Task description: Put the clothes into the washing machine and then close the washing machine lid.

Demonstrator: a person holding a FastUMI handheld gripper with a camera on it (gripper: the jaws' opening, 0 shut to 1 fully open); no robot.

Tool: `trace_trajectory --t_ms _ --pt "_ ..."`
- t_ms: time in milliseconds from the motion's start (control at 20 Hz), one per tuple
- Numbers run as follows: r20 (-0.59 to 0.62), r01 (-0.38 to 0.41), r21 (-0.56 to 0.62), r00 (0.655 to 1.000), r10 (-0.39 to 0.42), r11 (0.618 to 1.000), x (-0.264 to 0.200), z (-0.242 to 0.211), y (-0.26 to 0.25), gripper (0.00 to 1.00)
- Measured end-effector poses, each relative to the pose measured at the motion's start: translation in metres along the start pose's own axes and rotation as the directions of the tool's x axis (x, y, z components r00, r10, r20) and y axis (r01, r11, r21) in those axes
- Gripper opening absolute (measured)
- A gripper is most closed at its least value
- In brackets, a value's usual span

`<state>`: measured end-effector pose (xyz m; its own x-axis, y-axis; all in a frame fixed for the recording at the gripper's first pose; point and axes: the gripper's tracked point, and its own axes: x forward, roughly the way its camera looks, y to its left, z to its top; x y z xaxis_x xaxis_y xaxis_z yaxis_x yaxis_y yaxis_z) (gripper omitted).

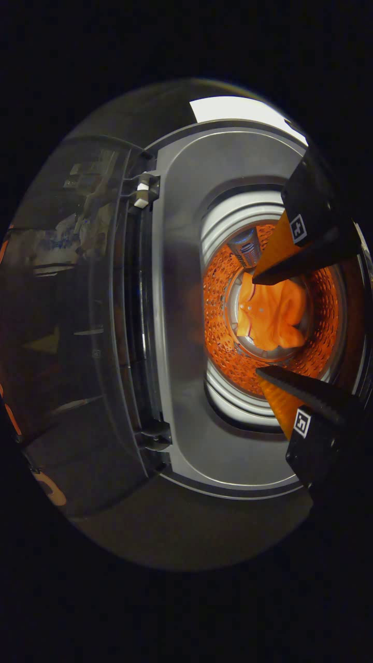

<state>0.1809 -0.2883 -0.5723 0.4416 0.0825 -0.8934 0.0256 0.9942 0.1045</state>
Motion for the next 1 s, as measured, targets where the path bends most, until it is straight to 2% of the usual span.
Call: trace_trajectory --t_ms 450,800,1000 --pt "0.086 -0.015 0.021 0.996 0.013 1.000 -0.036 0.016 0.002 0.99" --pt "0.186 -0.014 -0.025 0.982 0.018 1.000 -0.095 0.048 0.005 0.99" --pt "0.276 -0.032 -0.016 0.960 0.036 0.999 -0.140 0.085 0.010 0.99"
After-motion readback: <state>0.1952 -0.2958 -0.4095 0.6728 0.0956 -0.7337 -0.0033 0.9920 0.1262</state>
